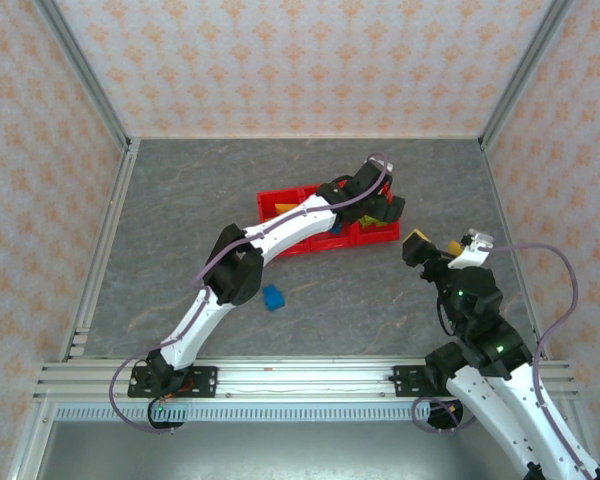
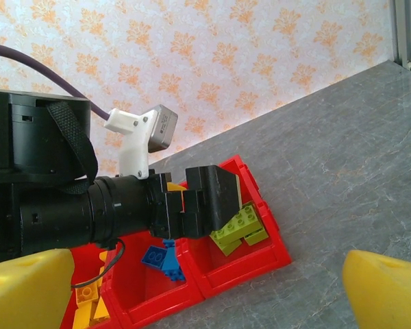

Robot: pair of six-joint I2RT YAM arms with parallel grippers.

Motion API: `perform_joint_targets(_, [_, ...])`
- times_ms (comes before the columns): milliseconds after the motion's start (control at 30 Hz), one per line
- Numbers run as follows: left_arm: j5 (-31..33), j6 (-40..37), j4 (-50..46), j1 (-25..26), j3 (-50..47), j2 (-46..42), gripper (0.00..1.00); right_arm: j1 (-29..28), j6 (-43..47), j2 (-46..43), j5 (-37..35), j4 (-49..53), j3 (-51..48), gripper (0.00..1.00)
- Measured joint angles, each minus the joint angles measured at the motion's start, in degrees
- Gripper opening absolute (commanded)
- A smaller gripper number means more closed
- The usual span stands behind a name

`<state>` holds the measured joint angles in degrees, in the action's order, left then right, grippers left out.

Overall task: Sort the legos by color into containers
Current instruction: Place the lego in the container, then pick up the lego from the middle-left of the table.

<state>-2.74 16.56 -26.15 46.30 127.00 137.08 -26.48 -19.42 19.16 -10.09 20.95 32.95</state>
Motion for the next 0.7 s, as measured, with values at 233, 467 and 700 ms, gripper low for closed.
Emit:
perform_joint_targets(233, [1.73,-1.14,0.50,2.19,-11.82,-10.27,0.99,0.00,0.09,-0.04,0.04,0.00,0.00,1.00])
perform_joint_targets(467, [10.08,1.38,1.05,7.43,-33.05,-30.51,0.99,0.00,0.15,-0.04,0.42,-0.68,-0.44,1.00])
perform_joint_targets(700, [17.51,9.57,-1.09,14.62,-53.55,-46.90,0.99,0.00,0.42,-0.04,1.11,-0.87,-0.92,1.00])
